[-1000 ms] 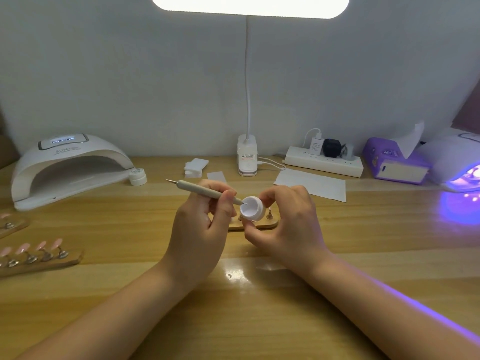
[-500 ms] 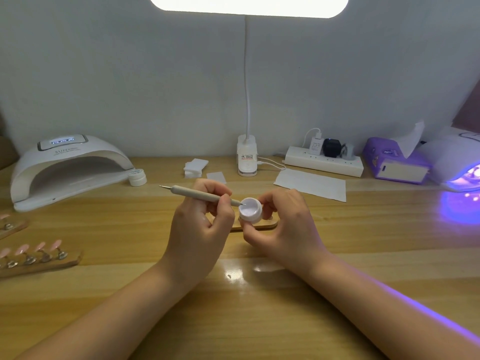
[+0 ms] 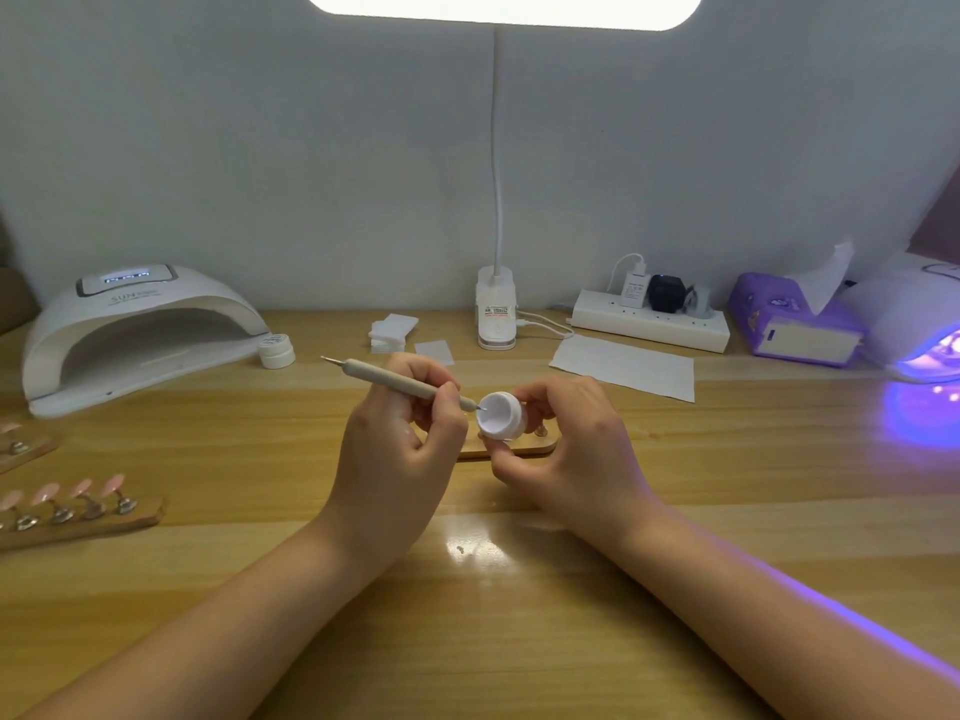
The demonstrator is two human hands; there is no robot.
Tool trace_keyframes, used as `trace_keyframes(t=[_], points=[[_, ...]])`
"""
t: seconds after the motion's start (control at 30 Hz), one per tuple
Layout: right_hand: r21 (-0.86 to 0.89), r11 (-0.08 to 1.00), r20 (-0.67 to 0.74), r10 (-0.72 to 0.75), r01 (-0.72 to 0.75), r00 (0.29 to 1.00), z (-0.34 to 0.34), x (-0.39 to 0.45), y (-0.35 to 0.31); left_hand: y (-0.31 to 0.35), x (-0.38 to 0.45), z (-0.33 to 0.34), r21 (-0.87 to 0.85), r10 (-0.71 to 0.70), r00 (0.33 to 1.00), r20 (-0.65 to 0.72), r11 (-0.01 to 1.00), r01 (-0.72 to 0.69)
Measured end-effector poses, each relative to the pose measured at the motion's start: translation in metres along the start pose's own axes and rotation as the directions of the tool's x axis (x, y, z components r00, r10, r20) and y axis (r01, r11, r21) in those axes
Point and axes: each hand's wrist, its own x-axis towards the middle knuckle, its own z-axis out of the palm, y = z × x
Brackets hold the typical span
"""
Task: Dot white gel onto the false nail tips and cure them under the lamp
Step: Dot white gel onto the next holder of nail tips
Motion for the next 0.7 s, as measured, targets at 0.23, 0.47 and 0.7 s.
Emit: trace_keyframes(t=[0.23,0.47,0.7], points=[[0.021,0.999,-0.02,-0.028,0.028,0.999,0.0002,-0.0006,-0.0012,0.0007,-0.0005,0.0005,0.027,0.013,1.0,0.016,1.0,-0.013],[0.011,0.998,-0.017,-0.054,0.054,0.998,-0.0011,-0.0003,-0.0017,0.0015,-0.001,0.0005,0.048,0.013,0.999,0.031,0.999,-0.014],[0.018,0.998,-0.007,-0.052,0.052,0.999,-0.0025,-0.0002,-0.0033,0.0046,0.0004,0.0001,-0.014,-0.032,0.999,-0.016,0.999,0.032]])
